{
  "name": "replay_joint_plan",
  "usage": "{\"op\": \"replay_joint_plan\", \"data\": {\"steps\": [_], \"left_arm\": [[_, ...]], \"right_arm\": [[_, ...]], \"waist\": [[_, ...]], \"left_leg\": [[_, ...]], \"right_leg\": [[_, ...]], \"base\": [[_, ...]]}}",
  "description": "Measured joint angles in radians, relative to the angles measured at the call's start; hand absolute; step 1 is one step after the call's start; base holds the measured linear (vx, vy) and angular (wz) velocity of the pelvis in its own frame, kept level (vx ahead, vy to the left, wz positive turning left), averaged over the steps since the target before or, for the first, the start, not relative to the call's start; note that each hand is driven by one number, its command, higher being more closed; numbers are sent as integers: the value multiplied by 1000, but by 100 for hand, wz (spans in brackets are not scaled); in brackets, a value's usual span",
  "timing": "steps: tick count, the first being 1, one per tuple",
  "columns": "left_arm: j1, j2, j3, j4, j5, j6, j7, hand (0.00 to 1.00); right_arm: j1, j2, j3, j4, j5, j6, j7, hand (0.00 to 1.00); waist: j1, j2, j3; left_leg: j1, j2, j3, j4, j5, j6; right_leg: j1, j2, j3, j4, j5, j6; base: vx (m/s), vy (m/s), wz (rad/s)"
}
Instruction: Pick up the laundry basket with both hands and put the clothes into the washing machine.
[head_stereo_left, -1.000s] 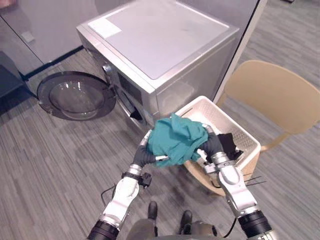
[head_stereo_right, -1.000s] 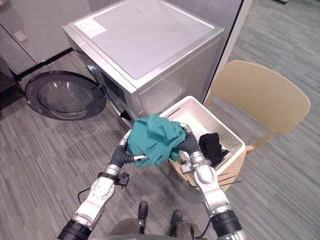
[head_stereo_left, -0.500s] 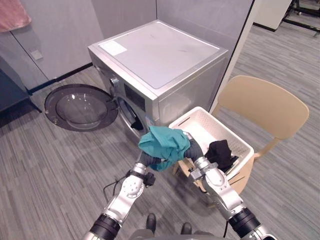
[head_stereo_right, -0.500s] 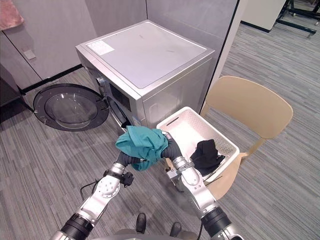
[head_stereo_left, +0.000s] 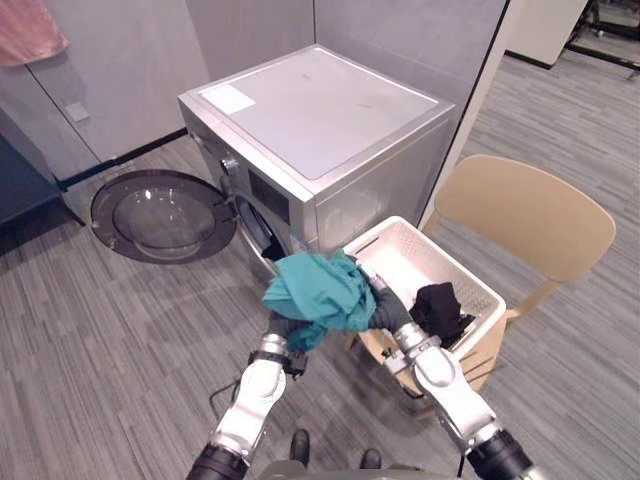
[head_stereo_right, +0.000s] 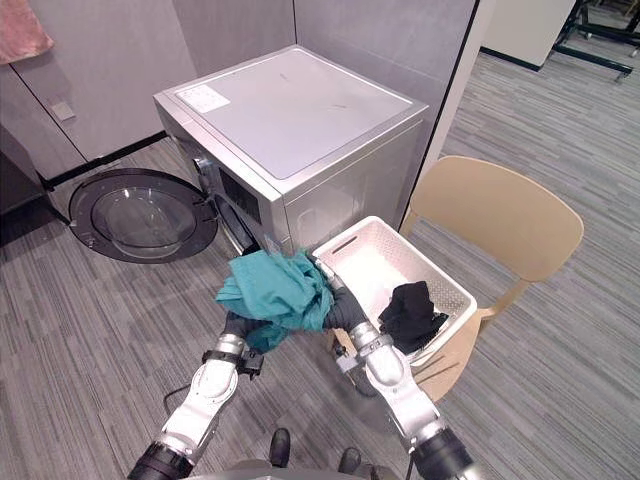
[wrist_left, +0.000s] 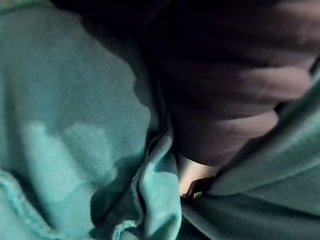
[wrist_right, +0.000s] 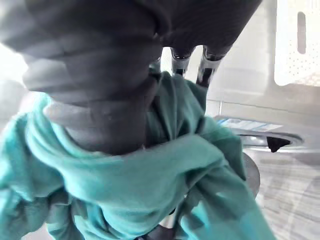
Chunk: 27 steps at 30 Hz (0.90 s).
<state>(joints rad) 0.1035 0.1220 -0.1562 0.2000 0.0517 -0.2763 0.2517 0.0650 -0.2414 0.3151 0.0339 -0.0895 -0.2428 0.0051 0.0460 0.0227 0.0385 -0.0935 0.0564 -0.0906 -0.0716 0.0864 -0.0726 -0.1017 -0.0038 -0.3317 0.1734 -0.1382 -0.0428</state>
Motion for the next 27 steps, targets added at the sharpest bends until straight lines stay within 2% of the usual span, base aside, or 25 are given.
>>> {"op": "replay_joint_plan", "data": {"steps": [2, 5, 6, 7, 8, 9, 11, 13, 15, 16, 17, 18, 19, 20, 21, 22, 23, 24, 25, 27], "left_arm": [[25, 5, 98, 30, -27, -3, 14, 100], [29, 10, 170, 121, -64, -4, 13, 100], [36, 10, 189, 159, -84, -4, 14, 100], [35, 7, 206, 197, -94, -1, 13, 100], [35, 7, 209, 211, -102, 0, 12, 100], [35, 0, 214, 242, -105, 4, 12, 100], [31, -13, 216, 287, -111, 9, 10, 100], [33, -12, 231, 335, -110, 12, 4, 100], [38, -13, 243, 403, -109, 20, -10, 100], [47, -13, 246, 420, -109, 25, -12, 100], [63, -13, 247, 432, -109, 27, -14, 100], [82, -7, 248, 445, -99, 40, -27, 100], [91, -8, 247, 453, -97, 44, -36, 100], [101, -13, 245, 461, -88, 54, -39, 100], [108, -10, 239, 462, -78, 62, -45, 100], [109, 8, 236, 462, -72, 64, -55, 100], [107, 17, 236, 462, -66, 65, -55, 100], [97, 24, 237, 462, -59, 70, -53, 100], [83, 35, 236, 462, -58, 71, -54, 100], [52, 29, 226, 471, -58, 71, -54, 100]], "right_arm": [[40, 0, -62, 7, -10, -1, -14, 0], [42, 14, -99, 89, -24, -3, -28, 0], [40, 21, -112, 144, -27, -3, -28, 0], [39, 29, -113, 206, -27, 6, -27, 0], [36, 32, -112, 238, -27, 10, -25, 0], [21, 39, -110, 317, -28, 18, -22, 0], [-11, 51, -112, 447, -30, 32, -19, 0], [-37, 93, -118, 556, -32, 55, -14, 0], [-58, 133, -134, 629, -40, 57, -6, 0], [-61, 147, -143, 658, -41, 58, -6, 0], [-66, 159, -158, 682, -41, 60, -8, 0], [-62, 176, -180, 713, -40, 71, -17, 0], [-54, 173, -188, 721, -40, 75, -22, 0], [-50, 165, -207, 733, -39, 82, -26, 0], [-40, 154, -226, 733, -39, 96, -31, 0], [-24, 154, -242, 735, -35, 97, -38, 0], [-20, 157, -242, 736, -34, 98, -43, 0], [-18, 156, -244, 736, -28, 98, -46, 0], [-20, 155, -256, 736, -17, 97, -51, 0], [-20, 149, -274, 737, 5, 97, -60, 0]], "waist": [[15, -8, 5], [27, -20, 11], [30, -28, 17], [29, -35, 21], [26, -39, 24], [26, -42, 30], [24, -32, 35], [25, -39, 42], [26, -41, 44], [26, -39, 46], [28, -35, 49], [25, -61, 58], [23, -66, 60], [22, -66, 65], [19, -54, 77], [7, -47, 92], [-5, -43, 101], [-29, -50, 109], [-41, -48, 125], [-44, -44, 139]], "left_leg": [[-24, -13, -50, -2, 16, -2], [-71, -39, -118, 0, 42, -1], [-92, -47, -95, 3, 41, 23], [-116, -43, 14, 21, 27, 54], [-120, -39, 84, 21, 26, 55], [-122, -30, 234, 18, 26, 55], [-101, -21, 363, 15, 43, 77], [-100, -40, 349, 27, 43, 76], [-97, -66, 329, 44, 37, 73], [-90, -74, 319, 55, 15, 71], [-81, -78, 312, 81, -48, 91], [-75, -113, 317, 128, -128, 95], [-64, -131, 313, 131, -141, 95], [-53, -143, 305, 143, -150, 109], [-45, -147, 283, 172, -163, 129], [-30, -145, 240, 204, -180, 153], [-30, -144, 218, 216, -188, 159], [-22, -141, 170, 225, -196, 165], [-5, -141, 141, 223, -207, 157], [20, -140, 112, 218, -216, 151]], "right_leg": [[-30, -26, -52, 63, -42, -1], [-64, -69, -143, 131, -93, -1], [-68, -90, -188, 141, -104, -3], [-67, -112, -237, 141, -105, -4], [-68, -124, -257, 145, -105, -4], [-71, -152, -291, 164, -107, -1], [-70, -178, -318, 198, -108, 14], [-32, -182, -329, 156, -96, 47], [14, -192, -350, 109, -89, 75], [35, -196, -358, 105, -93, 89], [52, -210, -369, 128, -115, 114], [56, -295, -378, 250, -170, 131], [54, -324, -377, 312, -176, 126], [23, -369, -335, 430, -159, 85], [-44, -389, -221, 580, -103, -13], [-122, -363, -81, 705, -54, -37], [-149, -333, -28, 734, -81, -3], [-188, -269, 34, 739, -130, 27], [-227, -225, 62, 701, -158, 46], [-279, -186, 68, 600, -159, 59]], "base": [[-28, -42, 72], [-40, -59, 101], [-24, 0, 128], [8, 29, 117], [71, 88, 122], [93, 85, 89], [176, 136, 93], [123, 124, 68], [87, 104, 47], [62, 90, 34], [58, 154, 45], [61, 145, 48], [74, 150, 55], [132, 120, 52], [233, 168, 69], [259, 151, 73], [268, 61, 93], [276, -9, 94], [261, -25, 84], [202, -23, 56]]}}
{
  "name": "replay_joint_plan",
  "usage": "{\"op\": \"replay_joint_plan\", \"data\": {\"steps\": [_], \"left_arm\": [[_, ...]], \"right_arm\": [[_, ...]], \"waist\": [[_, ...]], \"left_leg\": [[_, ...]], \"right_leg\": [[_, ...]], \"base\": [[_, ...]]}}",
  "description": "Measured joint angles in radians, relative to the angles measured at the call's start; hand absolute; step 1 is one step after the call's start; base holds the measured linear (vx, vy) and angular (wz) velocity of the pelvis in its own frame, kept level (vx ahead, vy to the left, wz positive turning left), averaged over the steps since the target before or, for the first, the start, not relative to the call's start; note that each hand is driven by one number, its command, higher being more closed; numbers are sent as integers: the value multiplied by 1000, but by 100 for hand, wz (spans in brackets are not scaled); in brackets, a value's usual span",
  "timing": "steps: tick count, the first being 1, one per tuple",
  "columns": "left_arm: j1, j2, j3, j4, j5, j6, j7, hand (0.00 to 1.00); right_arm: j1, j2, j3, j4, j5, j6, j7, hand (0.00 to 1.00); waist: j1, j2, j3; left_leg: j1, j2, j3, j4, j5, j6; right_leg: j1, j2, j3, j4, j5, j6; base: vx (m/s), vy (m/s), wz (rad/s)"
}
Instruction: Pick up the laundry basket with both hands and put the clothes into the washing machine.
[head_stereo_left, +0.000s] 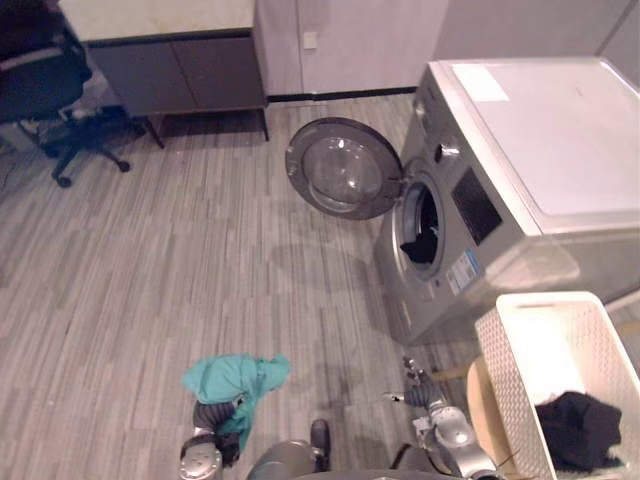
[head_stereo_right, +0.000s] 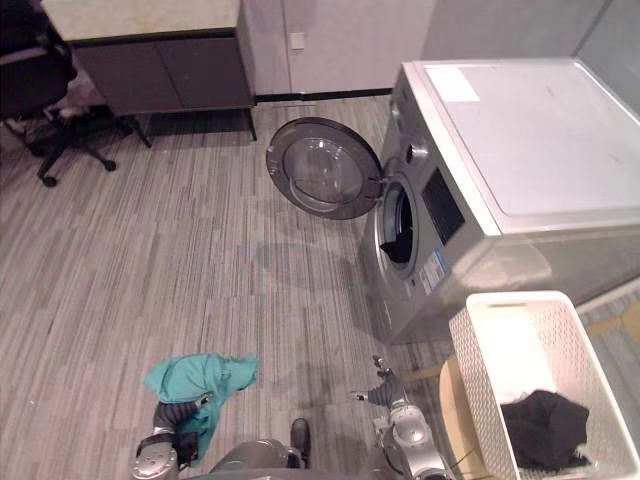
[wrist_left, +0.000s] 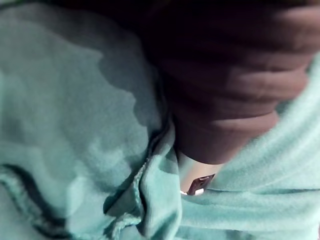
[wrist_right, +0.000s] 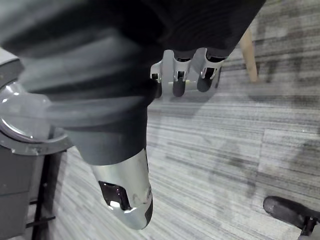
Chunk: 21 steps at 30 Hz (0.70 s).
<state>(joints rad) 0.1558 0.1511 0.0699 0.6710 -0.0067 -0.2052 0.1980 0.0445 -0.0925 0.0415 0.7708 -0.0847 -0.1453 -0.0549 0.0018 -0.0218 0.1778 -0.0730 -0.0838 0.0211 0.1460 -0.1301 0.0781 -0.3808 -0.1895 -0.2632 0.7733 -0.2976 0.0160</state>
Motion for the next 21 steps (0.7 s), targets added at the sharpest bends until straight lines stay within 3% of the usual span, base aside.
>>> {"op": "replay_joint_plan", "data": {"steps": [2, 3, 5, 6, 7, 9, 11, 13, 16, 19, 21], "left_arm": [[-48, -9, -27, 26, 0, 0, -1, 100], [-49, -8, -38, 27, 1, -1, -2, 100], [-55, -13, -55, 24, 15, -4, -3, 100], [-53, -13, -58, 21, 19, -11, -3, 100], [-52, -17, -57, 22, 19, -11, -2, 100], [-5, -73, -31, -33, 18, -6, -3, 100], [34, -102, -20, -56, 18, -4, -3, 100], [36, -113, -34, -69, 18, 1, -21, 100], [19, -129, -67, -87, 18, 0, -25, 100], [-2, -139, -68, -87, 18, -1, -26, 100], [-8, -138, -70, -90, 18, -1, -24, 100]], "right_arm": [[1, -9, -12, 2, 14, 0, -13, 0], [3, -9, -13, 4, 15, 1, -13, 0], [13, -8, -14, 9, 18, 1, -11, 0], [20, -1, -13, 7, 18, 1, -10, 0], [22, 1, -14, 4, 18, 1, -11, 0], [23, 6, -9, -29, 17, 2, -11, 0], [27, 13, -3, -83, 17, 2, -16, 0], [27, 29, -4, -119, 17, 1, -30, 0], [20, 23, -18, -127, 17, 1, -35, 0], [-17, 25, -39, -60, 16, 6, -38, 0], [-25, 28, -39, -50, 16, 12, -38, 0]], "waist": [[-25, 12, 9], [-31, 10, 9], [-48, 4, 0], [-42, -8, -7], [-42, -7, -5], [-30, 40, 10], [-2, 53, 16], [12, 31, 28], [13, 18, 31], [17, 12, 36], [26, 13, 34]], "left_leg": [[37, 2, -54, -5, -11, -30], [41, -1, -70, -3, -17, -40], [57, 1, -108, 50, -82, -92], [50, 11, -87, 122, -117, -142], [25, 19, -65, 192, -125, -156], [-96, 132, 62, 572, -104, -180], [-155, 235, 142, 803, -42, -150], [-178, 276, 172, 874, -61, -129], [-248, 259, 154, 741, -82, -135], [-270, 156, 6, 412, -75, -149], [-283, 98, -140, 247, -40, -197]], "right_leg": [[-39, 51, 37, -275, 66, 45], [-41, 56, 59, -332, 95, 43], [-42, 56, 90, -359, 157, 7], [-19, 57, 76, -365, 179, -16], [-11, 57, 67, -359, 207, -25], [59, 123, 47, -346, 174, -72], [131, 182, 89, -345, 127, -111], [195, 197, 133, -353, 96, -125], [287, 210, 209, -448, 94, -125], [341, 211, 308, -482, 93, -120], [360, 218, 391, -484, 74, -81]], "base": [[293, -59, 87], [337, -112, 90], [452, -204, 88], [481, -222, 77], [479, -243, 57], [492, -280, -2], [532, -243, -85], [515, -210, -77], [390, -84, -71], [344, 70, -98], [375, 177, -147]]}}
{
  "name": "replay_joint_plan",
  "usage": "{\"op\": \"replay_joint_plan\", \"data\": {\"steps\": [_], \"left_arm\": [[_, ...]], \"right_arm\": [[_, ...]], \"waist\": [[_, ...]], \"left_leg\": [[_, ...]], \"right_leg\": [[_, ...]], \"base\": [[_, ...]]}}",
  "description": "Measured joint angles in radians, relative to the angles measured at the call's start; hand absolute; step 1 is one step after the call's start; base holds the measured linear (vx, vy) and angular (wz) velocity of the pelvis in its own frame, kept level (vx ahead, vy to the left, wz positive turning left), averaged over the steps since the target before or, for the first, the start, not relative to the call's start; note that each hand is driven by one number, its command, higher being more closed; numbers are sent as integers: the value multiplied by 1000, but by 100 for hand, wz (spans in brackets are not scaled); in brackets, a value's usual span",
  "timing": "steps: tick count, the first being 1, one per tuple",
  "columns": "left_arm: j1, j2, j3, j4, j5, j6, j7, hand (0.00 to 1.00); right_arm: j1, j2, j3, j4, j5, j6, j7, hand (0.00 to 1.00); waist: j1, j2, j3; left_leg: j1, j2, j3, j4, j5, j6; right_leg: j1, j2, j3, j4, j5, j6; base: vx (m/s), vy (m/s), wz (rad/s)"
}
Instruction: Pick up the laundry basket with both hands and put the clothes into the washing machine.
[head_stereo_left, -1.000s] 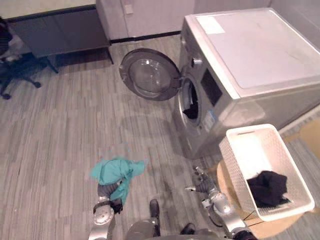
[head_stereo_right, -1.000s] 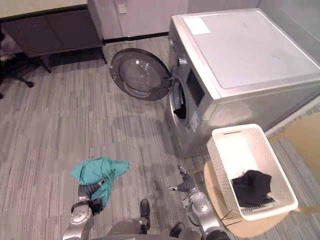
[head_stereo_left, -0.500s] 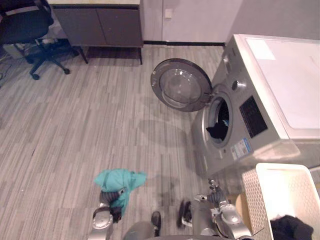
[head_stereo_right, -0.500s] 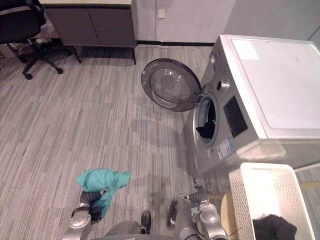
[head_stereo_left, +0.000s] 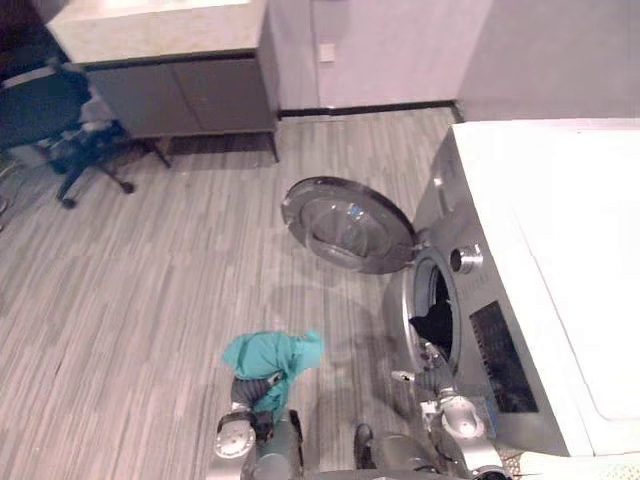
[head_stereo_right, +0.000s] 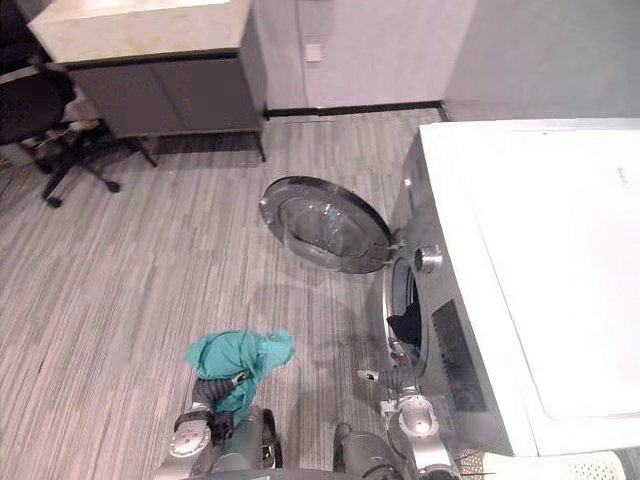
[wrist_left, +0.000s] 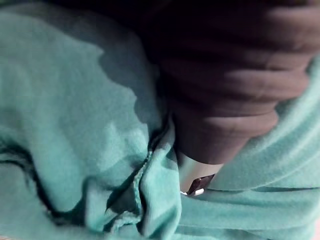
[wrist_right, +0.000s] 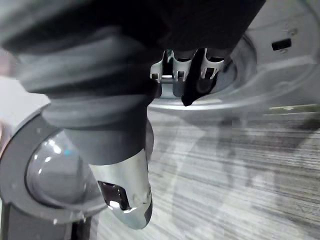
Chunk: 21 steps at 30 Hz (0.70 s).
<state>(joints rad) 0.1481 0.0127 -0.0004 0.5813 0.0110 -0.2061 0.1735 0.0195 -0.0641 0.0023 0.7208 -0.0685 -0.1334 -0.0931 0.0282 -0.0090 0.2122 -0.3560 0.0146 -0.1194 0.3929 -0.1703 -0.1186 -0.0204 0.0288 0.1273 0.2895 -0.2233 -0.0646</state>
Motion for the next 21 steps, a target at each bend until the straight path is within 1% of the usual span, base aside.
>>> {"op": "replay_joint_plan", "data": {"steps": [1, 2, 3, 4, 5, 6, 7, 8, 9, 10, 11, 12, 13, 14, 15, 16, 17, 19, 20, 21], "left_arm": [[0, 0, -5, -5, 0, -1, 1, 100], [0, -1, -8, -6, 0, -1, 1, 100], [9, -9, -16, -8, 0, -2, 0, 100], [6, -6, -29, -6, 0, 1, 0, 100], [5, 2, -32, -8, 0, 1, -1, 100], [-3, 14, -40, -11, 0, 1, -5, 100], [-4, 17, -41, -17, 0, 1, -11, 100], [-7, 20, -44, -32, 0, 0, -17, 100], [-17, 32, -59, -42, 0, 0, -18, 100], [-23, 40, -66, -46, 0, 0, -18, 100], [-39, 57, -77, -49, 0, 0, -19, 100], [-52, 69, -79, -49, 0, 0, -20, 100], [-60, 73, -77, -49, 0, 0, -19, 100], [-65, 77, -67, -49, 0, 0, -18, 100], [-66, 83, -57, -45, 0, 0, -19, 100], [-67, 87, -50, -40, 0, 0, -19, 100], [-70, 92, -46, -31, 0, 1, -19, 100], [-85, 95, -37, 5, 0, 1, -21, 100], [-86, 94, -38, 10, 0, 1, -21, 100], [-90, 88, -37, 28, -1, 2, -22, 100]], "right_arm": [[8, 0, 3, -3, -1, 0, 0, 0], [11, -1, 4, -7, -2, 1, 0, 0], [30, -3, 4, -33, -3, 4, 1, 0], [48, 8, -3, -57, -4, 4, -1, 0], [64, 17, -6, -72, -7, 5, 0, 0], [91, 32, -1, -96, -19, 5, 2, 0], [102, 38, -1, -104, -20, 5, 2, 0], [108, 40, 3, -105, -21, 6, 3, 0], [104, 39, 3, -103, -21, 6, 2, 0], [95, 40, 4, -95, -21, 6, 2, 0], [69, 40, 6, -66, -21, 6, 2, 0], [47, 40, 7, -30, -21, 6, 2, 0], [36, 40, 8, -9, -23, 6, 2, 0], [10, 37, 16, 38, -25, 7, 1, 0], [-17, 33, 33, 74, -33, 9, 1, 0], [-24, 32, 40, 84, -44, 10, 1, 0], [-30, 31, 44, 88, -58, 10, 0, 0], [-25, 15, 44, 94, -61, 11, 0, 0], [-25, 12, 43, 94, -61, 11, 0, 0], [-27, -1, 44, 96, -60, 11, -8, 0]], "waist": [[17, 10, -6], [22, 19, -10], [35, 49, -28], [39, 29, -29], [37, 12, -33], [31, -24, -45], [25, -38, -54], [13, -46, -59], [13, -47, -60], [15, -50, -62], [13, -52, -63], [9, -52, -63], [9, -53, -63], [14, -52, -63], [17, -52, -63], [15, -50, -63], [4, -48, -62], [-4, -45, -62], [-4, -45, -62], [-4, -40, -58]], "left_leg": [[0, 0, -71, -56, 17, -23], [0, 5, -92, -67, 30, -31], [8, 31, -122, -61, 59, -13], [-1, 31, -78, 14, 64, 17], [6, 29, -50, 22, 39, 26], [18, 11, 16, 32, 16, 56], [25, 9, 53, 33, 10, 69], [42, 7, 112, 31, -3, 91], [59, 12, 178, 11, -10, 104], [70, 13, 211, -7, -9, 107], [96, 11, 270, -43, -3, 117], [121, 13, 325, -70, 0, 123], [134, 17, 354, -79, 0, 124], [156, 30, 404, -82, -4, 134], [175, 41, 443, -83, -6, 138], [185, 48, 454, -84, -6, 138], [196, 57, 463, -83, -6, 138], [217, 95, 486, -59, -7, 137], [217, 98, 488, -55, -7, 137], [209, 116, 493, -15, -11, 130]], "right_leg": [[2, 14, 54, 10, -18, 30], [5, 26, 77, 12, -28, 43], [1, 58, 133, 26, -59, 63], [3, 48, 181, 62, -109, 78], [-2, 35, 199, 77, -118, 96], [-16, 1, 237, 105, -129, 120], [-27, -11, 245, 116, -129, 126], [-54, -37, 229, 130, -116, 150], [-87, -70, 172, 144, -95, 185], [-112, -91, 115, 152, -87, 197], [-149, -148, -55, 167, -77, 200], [-156, -198, -237, 166, -66, 175], [-152, -219, -335, 160, -63, 165], [-133, -251, -519, 130, -55, 133], [-104, -262, -623, 99, -41, 126], [-94, -257, -642, 80, -28, 131], [-81, -234, -623, 43, -14, 127], [-39, -178, -567, -58, 38, 115], [-37, -174, -562, -66, 41, 114], [-27, -159, -542, -91, 53, 110]], "base": [[354, 239, -154], [294, 231, -191], [399, 444, -185], [309, 389, -173], [326, 448, -140], [186, 252, -96], [210, 313, -121], [172, 294, -134], [148, 287, -143], [101, 248, -154], [80, 194, -145], [76, 155, -138], [64, 76, -137], [54, 6, -151], [61, -33, -149], [50, -55, -116], [50, -87, -75], [59, -121, -74], [54, -123, -63], [33, -100, -50]]}}
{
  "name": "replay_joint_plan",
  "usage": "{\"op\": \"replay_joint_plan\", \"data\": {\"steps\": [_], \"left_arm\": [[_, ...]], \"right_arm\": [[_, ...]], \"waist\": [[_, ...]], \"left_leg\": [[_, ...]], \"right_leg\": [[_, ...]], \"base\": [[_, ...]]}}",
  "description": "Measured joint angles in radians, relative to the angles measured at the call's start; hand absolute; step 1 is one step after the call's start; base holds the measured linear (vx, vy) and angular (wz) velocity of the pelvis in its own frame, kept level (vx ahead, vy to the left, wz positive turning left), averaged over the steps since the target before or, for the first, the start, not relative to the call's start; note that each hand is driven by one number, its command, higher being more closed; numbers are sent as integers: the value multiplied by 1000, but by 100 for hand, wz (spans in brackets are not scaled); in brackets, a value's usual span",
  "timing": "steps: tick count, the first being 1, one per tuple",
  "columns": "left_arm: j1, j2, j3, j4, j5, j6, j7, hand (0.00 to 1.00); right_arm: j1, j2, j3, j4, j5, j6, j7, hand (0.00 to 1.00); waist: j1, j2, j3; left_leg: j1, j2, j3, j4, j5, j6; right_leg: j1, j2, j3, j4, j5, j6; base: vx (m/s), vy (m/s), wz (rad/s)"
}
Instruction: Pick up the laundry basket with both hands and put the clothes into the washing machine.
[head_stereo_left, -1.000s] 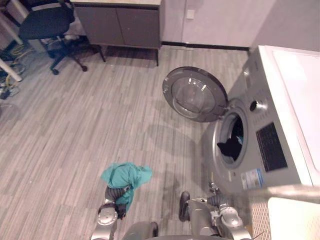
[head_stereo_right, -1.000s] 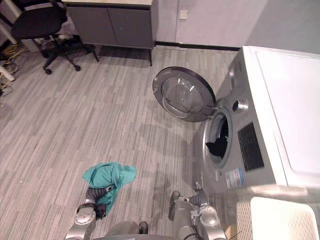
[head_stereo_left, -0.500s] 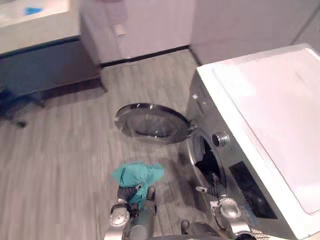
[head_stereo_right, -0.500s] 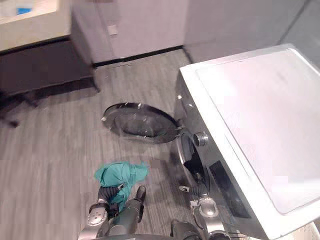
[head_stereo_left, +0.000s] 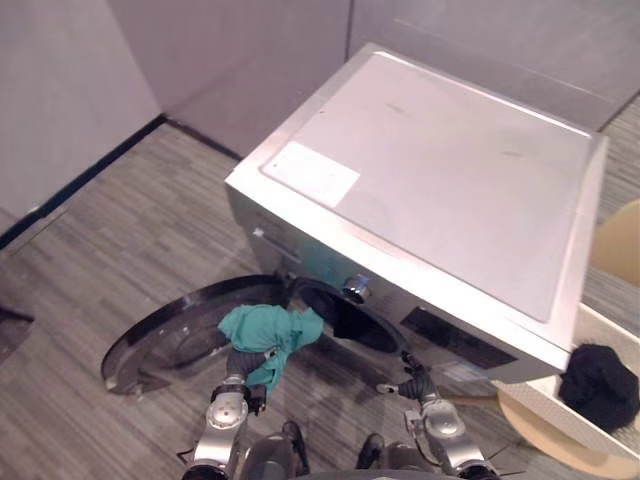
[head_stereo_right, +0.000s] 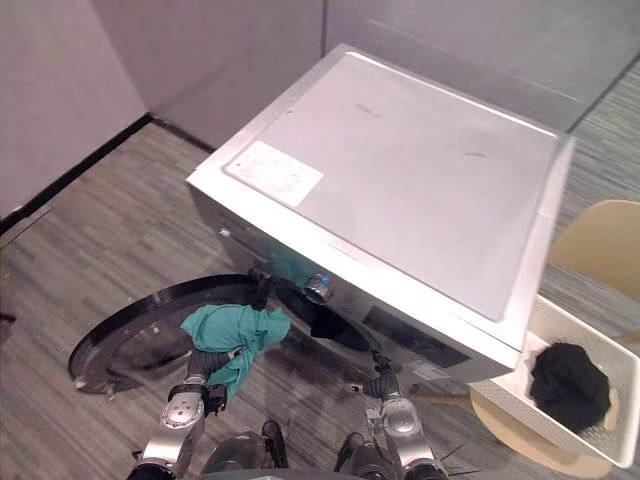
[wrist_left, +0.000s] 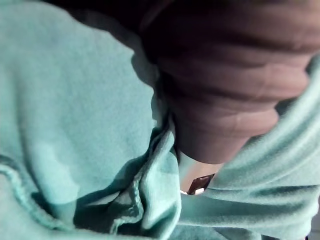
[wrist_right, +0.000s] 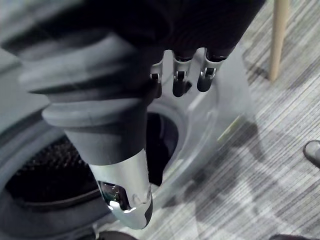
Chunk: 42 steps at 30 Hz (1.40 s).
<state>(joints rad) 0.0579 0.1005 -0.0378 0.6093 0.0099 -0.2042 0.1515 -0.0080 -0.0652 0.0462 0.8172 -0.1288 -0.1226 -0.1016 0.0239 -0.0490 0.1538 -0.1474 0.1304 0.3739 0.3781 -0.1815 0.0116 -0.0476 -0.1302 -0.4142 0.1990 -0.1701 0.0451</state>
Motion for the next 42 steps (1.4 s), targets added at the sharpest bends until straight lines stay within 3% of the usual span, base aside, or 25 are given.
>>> {"op": "replay_joint_plan", "data": {"steps": [2, 3, 4, 6, 7, 9, 10, 14, 15, 19, 26, 30, 32, 36, 42], "left_arm": [[-11, -11, 1, 21, -4, 2, 0, 100], [-11, -21, 1, 24, -16, 2, 0, 100], [-10, -39, 0, 26, -32, 1, 2, 100], [-13, -46, 0, 27, -50, 1, 3, 100], [-17, -38, 1, 26, -59, 1, 5, 100], [-84, -4, -8, 7, -89, 0, 7, 100], [-99, 2, -12, -4, -95, 0, 10, 100], [-151, 0, -24, -74, -135, -1, 49, 100], [-162, -17, -32, -93, -156, -2, 60, 100], [-228, -48, -37, -142, -227, -3, 96, 100], [-411, -98, -85, -202, -312, -5, 148, 100], [-590, -94, -139, -300, -279, -5, 171, 100], [-689, -71, -148, -312, -240, -5, 198, 100], [-874, 64, -146, -294, -137, 44, 263, 100], [-1133, 153, -145, -96, 36, 90, 266, 100]], "right_arm": [[-5, -23, 2, 3, 1, 1, -10, 0], [-9, -38, 4, 3, 1, 1, -13, 0], [-13, -52, 3, 9, 1, 2, -23, 0], [-31, -80, 0, 22, 2, 2, -34, 0], [-40, -78, -3, 22, 3, 3, -38, 0], [-58, -56, -19, -8, 5, 2, -52, 0], [-58, -54, -19, -24, 10, 2, -53, 0], [-75, -37, -53, -110, 58, 2, -81, 0], [-76, -32, -54, -159, 80, 2, -93, 0], [-107, 6, -59, -250, 128, 2, -119, 0], [-164, 59, -58, -348, 191, -1, -163, 0], [-193, 77, -59, -390, 220, -8, -184, 0], [-192, 83, -56, -418, 219, -14, -187, 0], [-189, 84, -59, -488, 206, -29, -185, 0], [-204, 82, -68, -535, 206, -67, -171, 0]], "waist": [[1, 22, 16], [13, 41, 37], [22, 56, 52], [18, 117, 68], [22, 117, 71], [12, 60, 136], [10, 52, 152], [15, 38, 221], [13, 42, 232], [11, 29, 285], [-7, 20, 301], [-10, 15, 304], [-14, 15, 304], [-38, 15, 304], [-48, -1, 309]], "left_leg": [[-37, 34, -33, 125, -5, -7], [-95, 39, -106, 245, -22, -25], [-116, 16, -238, 224, -58, -53], [-121, 29, -345, 144, -44, -90], [-120, 24, -345, 141, -47, -93], [-166, -5, -318, 202, -49, -91], [-194, -7, -317, 242, -51, -87], [-347, 17, -292, 509, -162, -56], [-395, 26, -281, 590, -251, -36], [-572, 56, -288, 809, -341, -29], [-880, 121, -311, 1064, -370, -24], [-1013, 150, -319, 1158, -378, -21], [-1053, 155, -326, 1187, -379, -21], [-1132, 169, -346, 1241, -384, -21], [-1192, 167, -346, 1276, -383, -17]], "right_leg": [[16, 21, 31, -21, 19, -8], [27, 25, 61, -18, 24, -13], [18, 33, 94, -2, 25, -13], [-17, 67, 128, 57, 15, -1], [-41, 61, 147, 91, 0, 7], [-170, -2, 174, 297, -65, 12], [-201, -14, 175, 350, -76, 8], [-387, -51, 237, 661, -180, 22], [-450, -65, 251, 757, -256, 24], [-630, -77, 283, 976, -347, 17], [-945, -56, 316, 1218, -371, -4], [-1087, -43, 331, 1304, -371, -8], [-1129, -39, 334, 1332, -369, -9], [-1203, -22, 334, 1377, -365, -17], [-1270, -24, 347, 1417, -364, -19]], "base": [[14, -55, -58], [-12, 52, -78], [-3, 89, -80], [8, 145, -78], [-9, 128, -62], [-91, 59, -12], [-177, 41, 10], [-210, 52, -14], [-242, 48, -19], [-252, 4, -8], [-197, -5, -21], [-115, -37, -21], [-42, -58, -15], [-14, -82, -11], [7, -70, -1]]}}
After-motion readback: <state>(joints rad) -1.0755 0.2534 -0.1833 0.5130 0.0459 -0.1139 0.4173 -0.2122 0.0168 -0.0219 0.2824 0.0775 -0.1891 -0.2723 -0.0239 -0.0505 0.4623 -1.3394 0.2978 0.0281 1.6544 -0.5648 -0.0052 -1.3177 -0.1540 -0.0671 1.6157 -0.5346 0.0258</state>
